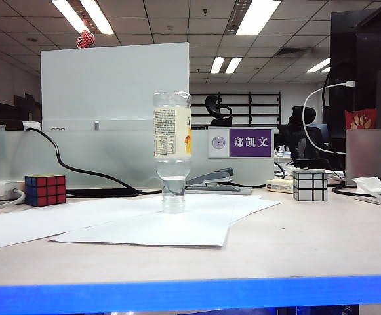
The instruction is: Flip the plastic bottle upside down.
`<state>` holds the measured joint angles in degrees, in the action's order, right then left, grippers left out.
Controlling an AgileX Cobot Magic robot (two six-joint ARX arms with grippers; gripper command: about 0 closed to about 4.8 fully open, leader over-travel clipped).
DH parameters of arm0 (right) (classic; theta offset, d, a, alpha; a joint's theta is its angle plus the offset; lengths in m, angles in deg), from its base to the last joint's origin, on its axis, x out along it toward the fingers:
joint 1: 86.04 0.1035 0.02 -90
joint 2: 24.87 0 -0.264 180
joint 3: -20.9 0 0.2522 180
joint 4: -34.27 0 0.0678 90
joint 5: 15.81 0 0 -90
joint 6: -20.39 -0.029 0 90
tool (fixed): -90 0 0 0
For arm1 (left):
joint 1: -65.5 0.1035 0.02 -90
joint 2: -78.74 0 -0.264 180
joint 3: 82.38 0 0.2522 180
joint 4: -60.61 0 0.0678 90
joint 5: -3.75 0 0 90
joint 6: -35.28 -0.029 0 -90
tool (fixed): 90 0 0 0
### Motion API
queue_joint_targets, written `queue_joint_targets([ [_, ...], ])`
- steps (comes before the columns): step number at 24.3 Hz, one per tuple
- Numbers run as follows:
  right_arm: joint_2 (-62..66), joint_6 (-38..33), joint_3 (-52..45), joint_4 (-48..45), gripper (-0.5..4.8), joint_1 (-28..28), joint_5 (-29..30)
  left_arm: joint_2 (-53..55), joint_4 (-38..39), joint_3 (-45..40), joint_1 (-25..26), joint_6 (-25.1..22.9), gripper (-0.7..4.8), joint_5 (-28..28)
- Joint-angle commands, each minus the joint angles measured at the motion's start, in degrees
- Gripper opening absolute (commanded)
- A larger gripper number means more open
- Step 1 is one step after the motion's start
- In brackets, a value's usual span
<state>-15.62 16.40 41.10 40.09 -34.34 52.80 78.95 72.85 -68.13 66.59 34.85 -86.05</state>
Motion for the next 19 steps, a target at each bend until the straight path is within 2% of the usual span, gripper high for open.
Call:
queue_joint_targets([
  [1, -1.36, 3.17, 0.15, 0.39, 0.09, -0.79, -0.02, -0.09, -0.7, 0.04, 0.11, -0.22, -0.03, -0.02],
  [4, -3.93, 2.84, 0.15, 2.23, 0.09, -7.32, 4.87, -0.09, -0.7, 0.04, 0.11, -0.22, -0.03, -0.02],
  [7, -4.39, 0.79, 0.15, 2.21, 0.09, -18.21, 12.37, -0.09, -0.74, 0.04, 0.11, -0.22, -0.03, -0.26],
  [14, -4.37, -9.4, 0.15, 2.25, 0.09, -51.28, 37.86, -0.09, -0.7, 0.04, 0.11, -0.22, -0.03, -0.22],
  [16, -4.74, -10.71, 0.15, 2.38, 0.09, -57.48, 40.28, -0.09, -0.68, 0.04, 0.09, -0.22, -0.03, -0.22],
  [19, -6.82, -10.23, 0.15, 3.8, 0.09, -60.74, 40.19, -0.09, -0.72, 0.04, 0.15, -0.22, -0.03, -0.24],
])
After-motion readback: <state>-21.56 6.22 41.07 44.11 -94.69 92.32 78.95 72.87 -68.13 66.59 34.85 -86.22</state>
